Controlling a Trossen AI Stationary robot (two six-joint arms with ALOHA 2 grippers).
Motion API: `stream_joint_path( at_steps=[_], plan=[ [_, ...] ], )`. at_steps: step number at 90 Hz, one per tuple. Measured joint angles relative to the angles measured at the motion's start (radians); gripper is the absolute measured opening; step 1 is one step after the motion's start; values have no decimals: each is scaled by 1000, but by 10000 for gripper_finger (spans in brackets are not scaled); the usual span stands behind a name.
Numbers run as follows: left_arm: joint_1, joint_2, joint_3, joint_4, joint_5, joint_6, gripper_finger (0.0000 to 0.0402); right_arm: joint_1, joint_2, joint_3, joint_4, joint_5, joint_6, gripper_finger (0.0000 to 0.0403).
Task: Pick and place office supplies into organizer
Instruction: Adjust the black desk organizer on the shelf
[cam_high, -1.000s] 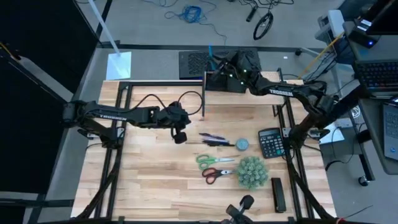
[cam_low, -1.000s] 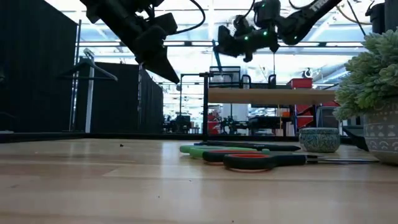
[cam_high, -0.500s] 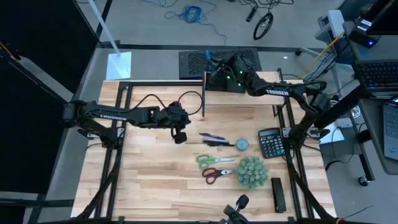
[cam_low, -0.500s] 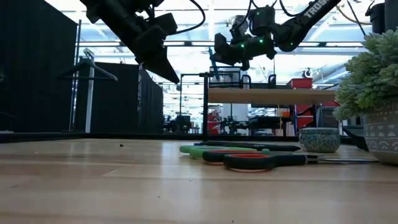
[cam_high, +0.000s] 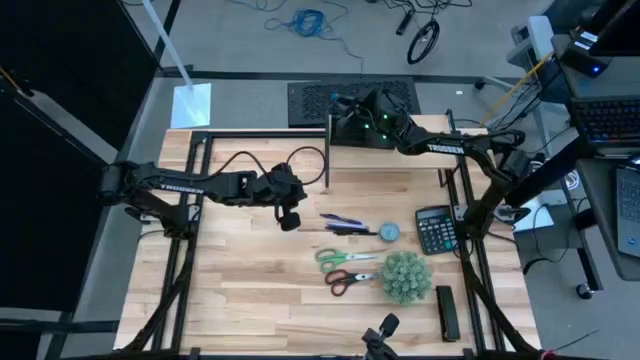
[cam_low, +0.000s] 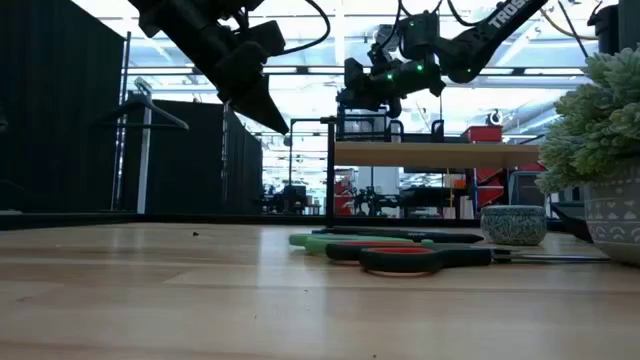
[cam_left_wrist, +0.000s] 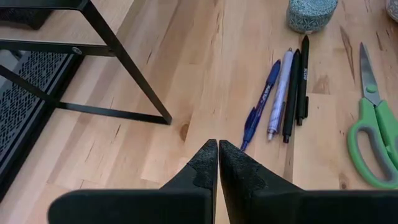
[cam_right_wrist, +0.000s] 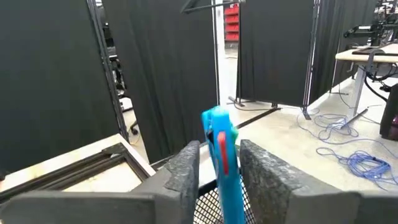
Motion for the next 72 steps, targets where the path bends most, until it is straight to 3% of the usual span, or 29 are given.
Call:
stream_joint_path(
  at_steps=[29, 72],
  plan=[
    [0, 0, 0, -2, 0, 0, 3, 11, -21, 0, -10, 2, -46, 175],
    [0, 0, 0, -2, 0, 0, 3, 19, -176, 0, -92, 0, -113, 180]
  ],
)
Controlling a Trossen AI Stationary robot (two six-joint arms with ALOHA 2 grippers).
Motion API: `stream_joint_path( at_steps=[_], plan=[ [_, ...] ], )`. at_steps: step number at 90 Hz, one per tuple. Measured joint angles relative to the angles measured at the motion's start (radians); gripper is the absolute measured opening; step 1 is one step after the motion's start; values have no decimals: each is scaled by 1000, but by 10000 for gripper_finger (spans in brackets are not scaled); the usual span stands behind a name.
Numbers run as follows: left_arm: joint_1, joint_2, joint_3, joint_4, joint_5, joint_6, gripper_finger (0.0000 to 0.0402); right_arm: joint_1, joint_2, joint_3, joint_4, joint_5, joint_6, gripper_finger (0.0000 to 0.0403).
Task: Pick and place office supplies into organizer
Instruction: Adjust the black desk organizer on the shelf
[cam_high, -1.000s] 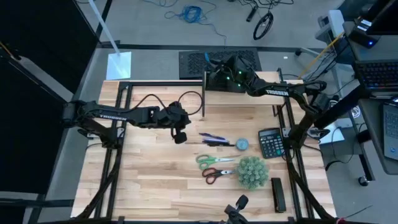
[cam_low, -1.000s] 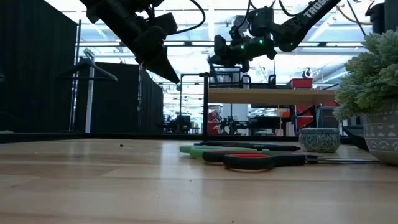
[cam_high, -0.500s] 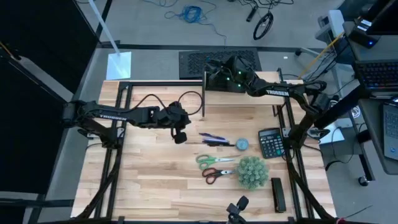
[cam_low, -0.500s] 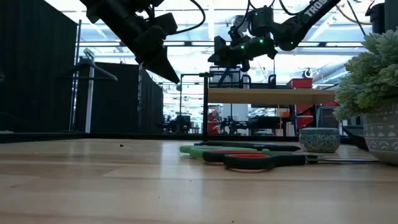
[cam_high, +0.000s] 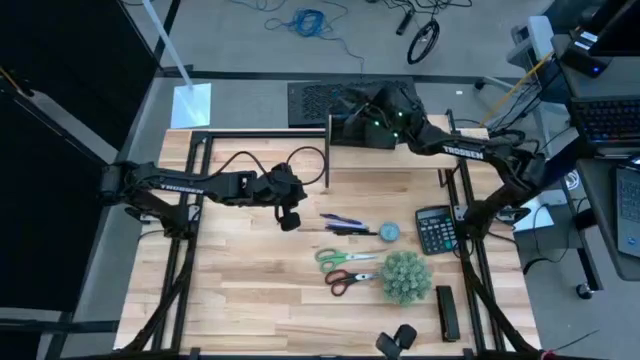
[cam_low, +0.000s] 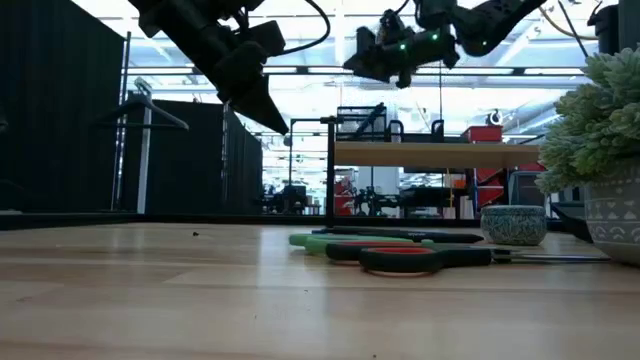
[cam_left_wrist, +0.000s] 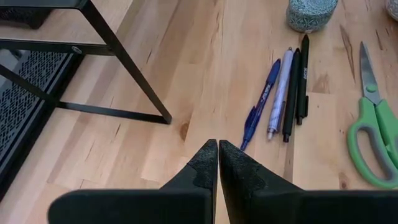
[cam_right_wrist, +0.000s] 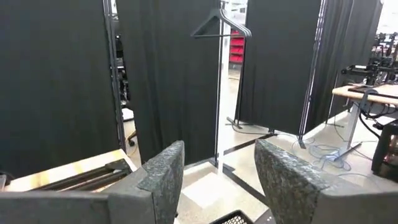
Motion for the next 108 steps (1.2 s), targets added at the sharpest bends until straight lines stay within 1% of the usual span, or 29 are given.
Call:
stream_joint_path(
  at_steps=[15, 37, 54, 64, 69, 75, 83, 90, 98, 108],
  plan=[
    [0, 0, 0, -1, 0, -1, 3, -4, -82, 0, -149, 6, -41, 180],
    [0, 0, 0, -1, 0, -2, 3, -45, -200, 0, -502, 6, -89, 178],
    [0, 0, 0, 2, 0, -2, 3, -83, -223, 0, -659, 17, -126, 149],
    [0, 0, 0, 1, 0, -2, 3, -99, -227, 0, -758, 104, -139, 125],
    [0, 0, 0, 0, 0, -3, 3, -105, -232, 0, -827, 131, -141, 112],
    [0, 0, 0, -2, 0, -3, 3, -108, -248, 0, -917, 126, -141, 96],
    [0, 0, 0, -2, 0, -3, 3, -92, -280, 0, -1031, 59, -137, 82],
    [0, 0, 0, -2, 0, -3, 3, -69, -312, 0, -1119, 24, -111, 73],
    [0, 0, 0, 1, 0, -3, 3, -33, -339, 0, -1175, 6, -102, 64],
    [0, 0, 0, 5, 0, -3, 3, 5, -334, -9, -1222, 2, -103, 50]
  ],
)
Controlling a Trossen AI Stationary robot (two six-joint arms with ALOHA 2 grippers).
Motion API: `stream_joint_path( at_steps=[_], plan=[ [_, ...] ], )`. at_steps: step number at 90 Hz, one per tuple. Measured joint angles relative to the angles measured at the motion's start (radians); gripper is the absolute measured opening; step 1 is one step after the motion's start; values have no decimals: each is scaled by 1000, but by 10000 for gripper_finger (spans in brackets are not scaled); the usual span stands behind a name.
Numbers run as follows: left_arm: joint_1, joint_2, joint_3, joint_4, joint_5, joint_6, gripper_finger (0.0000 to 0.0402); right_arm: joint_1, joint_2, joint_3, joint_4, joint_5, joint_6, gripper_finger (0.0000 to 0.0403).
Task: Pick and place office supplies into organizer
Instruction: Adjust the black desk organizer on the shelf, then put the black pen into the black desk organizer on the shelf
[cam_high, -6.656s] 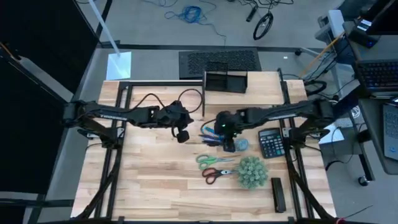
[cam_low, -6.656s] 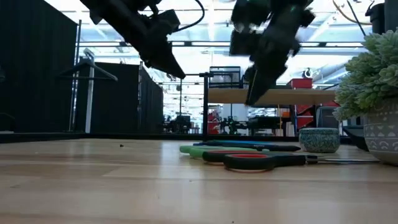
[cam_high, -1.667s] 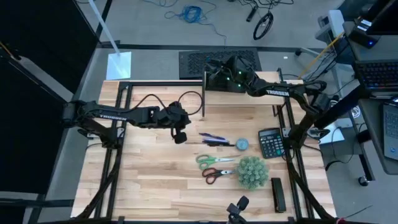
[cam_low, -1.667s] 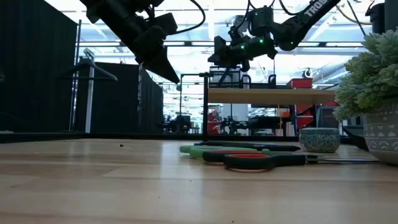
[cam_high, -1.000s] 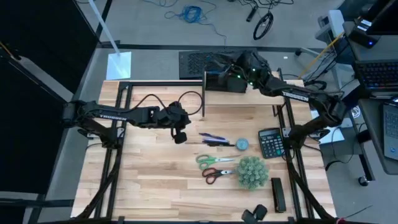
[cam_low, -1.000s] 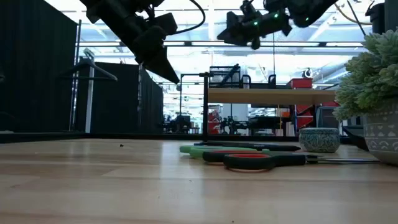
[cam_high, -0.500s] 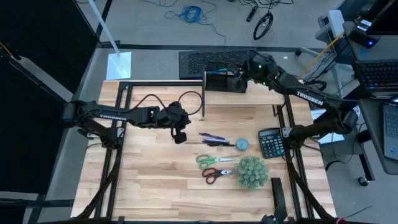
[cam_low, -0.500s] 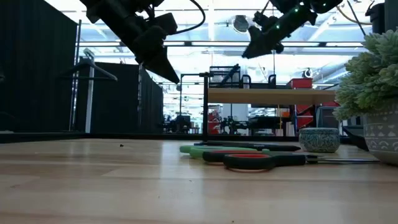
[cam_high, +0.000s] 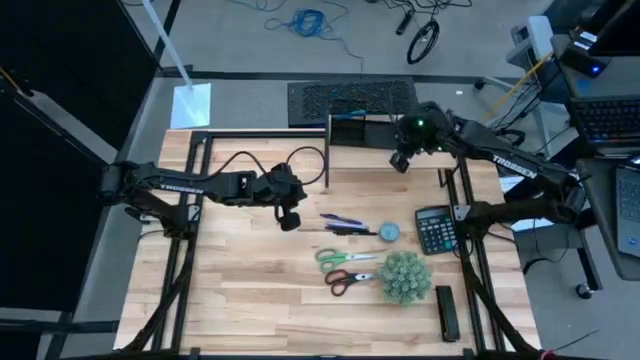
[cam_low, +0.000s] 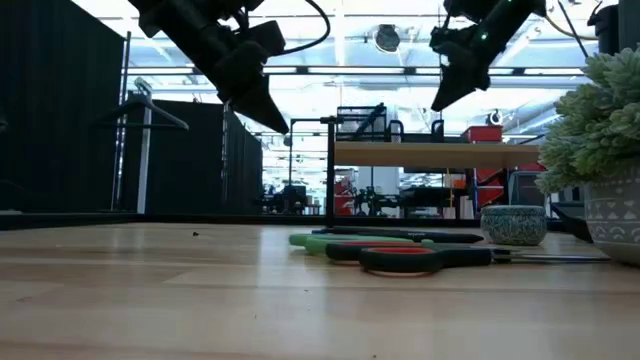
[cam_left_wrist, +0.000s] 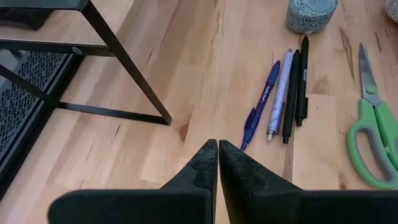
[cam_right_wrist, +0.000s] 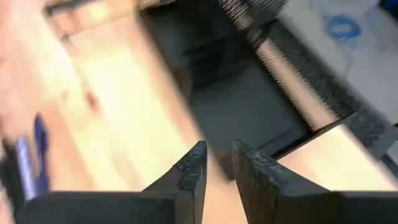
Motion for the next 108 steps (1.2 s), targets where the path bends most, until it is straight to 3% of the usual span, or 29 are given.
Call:
stream_joint_path(
  at_steps=[15, 27, 75, 94, 108],
  plan=[
    [0, 0, 0, -1, 0, 0, 3, 13, 1, -87, 62, 7, -8, 26],
    [0, 0, 0, -1, 0, -1, 3, 14, 2, -141, 105, 81, -11, 14],
    [0, 0, 0, -2, 0, -1, 3, 11, 1, -149, 212, 142, -65, 13],
    [0, 0, 0, -2, 7, -1, 3, 65, -13, -149, 202, 117, 7, 13],
    [-2, 0, 0, -2, 16, -1, 3, 153, -64, -125, 194, -73, 168, 13]
  ],
)
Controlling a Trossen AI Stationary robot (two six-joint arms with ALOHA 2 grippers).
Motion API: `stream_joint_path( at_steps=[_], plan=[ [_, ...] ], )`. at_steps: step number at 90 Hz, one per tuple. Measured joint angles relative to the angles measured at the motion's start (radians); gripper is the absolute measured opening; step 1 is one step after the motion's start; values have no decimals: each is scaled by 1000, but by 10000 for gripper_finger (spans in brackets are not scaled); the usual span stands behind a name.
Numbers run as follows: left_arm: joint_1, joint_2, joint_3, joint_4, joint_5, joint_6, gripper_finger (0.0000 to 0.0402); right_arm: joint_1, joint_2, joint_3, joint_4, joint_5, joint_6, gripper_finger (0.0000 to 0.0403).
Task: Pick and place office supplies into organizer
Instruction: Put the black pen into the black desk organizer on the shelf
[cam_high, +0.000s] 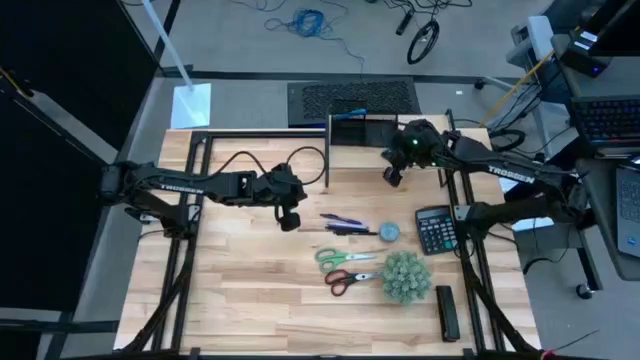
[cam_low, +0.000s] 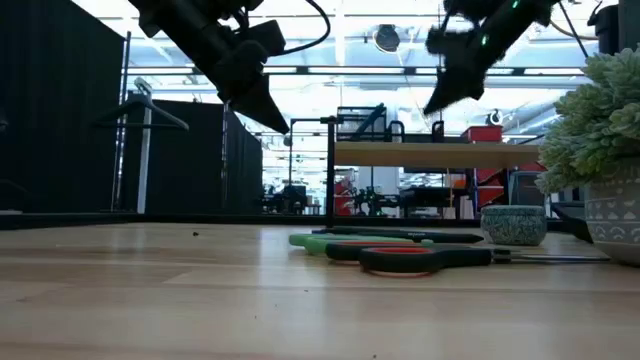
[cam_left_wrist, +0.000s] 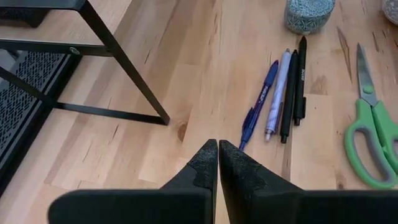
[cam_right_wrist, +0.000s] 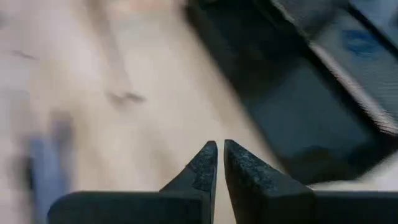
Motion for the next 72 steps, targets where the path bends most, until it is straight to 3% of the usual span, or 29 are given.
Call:
stream_joint_path(
  at_steps=[8, 14, 32, 46, 72],
  plan=[
    [0, 0, 0, 1, 3, 0, 3, 66, -3, 0, 7, -141, 100, 14],
    [0, 0, 0, 3, 3, 0, 3, 134, 18, 0, 8, -186, 122, 18],
    [0, 0, 0, 4, 13, 0, 3, 331, 188, 0, 80, -102, 81, 70],
    [0, 0, 0, 4, 29, 0, 3, 412, 375, 0, 136, -89, 3, 109],
    [0, 0, 0, 0, 29, 0, 3, 465, 579, -1, 137, -87, -3, 114]
  ],
)
